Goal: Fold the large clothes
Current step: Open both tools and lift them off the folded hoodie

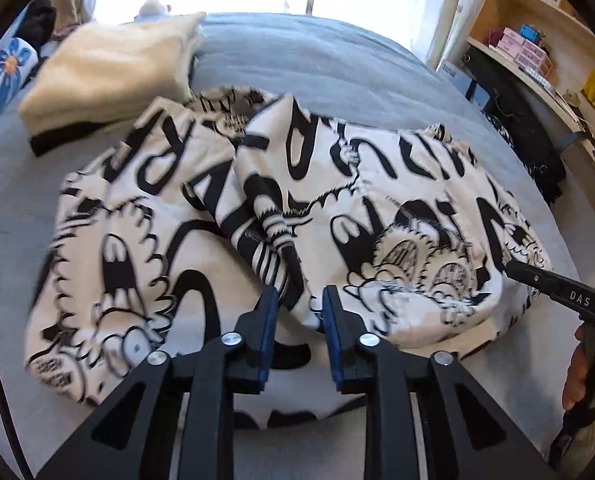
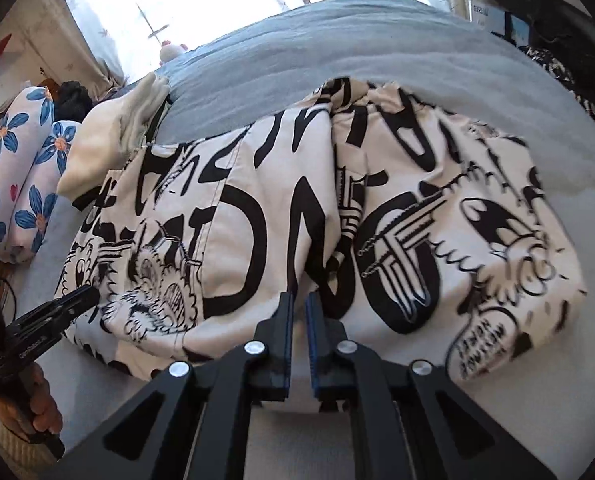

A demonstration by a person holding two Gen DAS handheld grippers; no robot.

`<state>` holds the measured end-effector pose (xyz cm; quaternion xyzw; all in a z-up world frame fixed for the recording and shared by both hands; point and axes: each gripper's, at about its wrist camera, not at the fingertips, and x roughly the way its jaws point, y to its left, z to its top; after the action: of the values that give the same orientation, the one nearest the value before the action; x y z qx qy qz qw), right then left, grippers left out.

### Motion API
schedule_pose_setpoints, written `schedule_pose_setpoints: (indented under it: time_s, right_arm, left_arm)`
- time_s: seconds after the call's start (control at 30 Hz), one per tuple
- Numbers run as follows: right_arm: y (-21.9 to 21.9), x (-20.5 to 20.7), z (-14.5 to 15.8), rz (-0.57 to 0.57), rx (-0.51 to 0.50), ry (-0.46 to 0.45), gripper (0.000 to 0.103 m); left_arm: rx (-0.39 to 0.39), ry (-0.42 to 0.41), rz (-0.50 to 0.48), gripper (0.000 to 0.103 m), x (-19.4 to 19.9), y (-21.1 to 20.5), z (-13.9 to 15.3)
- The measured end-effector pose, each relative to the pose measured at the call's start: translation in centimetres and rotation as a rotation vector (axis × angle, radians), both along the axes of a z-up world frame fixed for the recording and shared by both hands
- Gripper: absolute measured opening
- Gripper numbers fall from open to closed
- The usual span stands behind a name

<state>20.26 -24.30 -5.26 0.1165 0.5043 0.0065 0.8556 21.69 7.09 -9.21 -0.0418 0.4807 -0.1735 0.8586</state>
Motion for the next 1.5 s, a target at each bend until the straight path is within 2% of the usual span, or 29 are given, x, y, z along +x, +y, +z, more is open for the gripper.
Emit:
schedule_pose_setpoints:
  time_s: [0.17,0.37,0.5,0.63,0.77,0.9,1.0,1.03,1.2,1.33,1.5]
  right_arm:
    - [0.5,-2.6,3.7,0.016,-0.045,-0.049,0.007]
    - [1.0,-6.4,8.9,0.038,-0.092,-0.149,0.008]
    - [1.3,-9.1,11.7,0.058,-0.131,-0.198,0.024]
    - [1.9,-11.3,14.1,0.092,-0.181,-0.221,0.026]
    - [3.1,-13.2,16.1,0.172,-0.258,-0.225,0.026]
    - [3.9,-14.7,17.8,0.215,-0.289,-0.245,0.028]
    - [4.4,-15.0,17.9,0.237,-0.289,-0.242,0.041]
    - [4.6,-14.9,17.6,0.246,-0.288,-0.238,0.043]
    - [5.6,-13.7,14.6,0.252,-0.270,-0.189,0.043]
    - [6.0,-12.0,11.1,0.203,-0.225,-0.159,0.043]
    - [5.8,-10.4,8.6,0.123,-0.182,-0.181,0.043]
  left_arm:
    - [0.055,-0.045,0.012,0.025,-2.6,0.1,3.4]
    - [0.063,-0.073,0.028,0.026,-6.4,1.2,6.8]
    - [0.074,-0.086,0.032,0.027,-8.8,2.2,8.3]
    - [0.083,-0.090,0.042,0.041,-10.9,3.3,9.2]
    - [0.084,-0.096,0.057,0.044,-12.4,4.5,9.9]
    - [0.065,-0.098,0.075,0.050,-13.3,5.6,10.1]
    - [0.060,-0.083,0.085,0.051,-13.4,6.0,9.6]
    - [0.057,-0.076,0.087,0.051,-13.5,6.0,9.4]
    - [0.060,-0.027,0.095,0.052,-13.5,6.5,7.5]
    - [0.030,0.034,0.122,0.056,-13.3,7.4,5.0]
    - [0.005,0.090,0.153,0.056,-12.8,8.1,1.3]
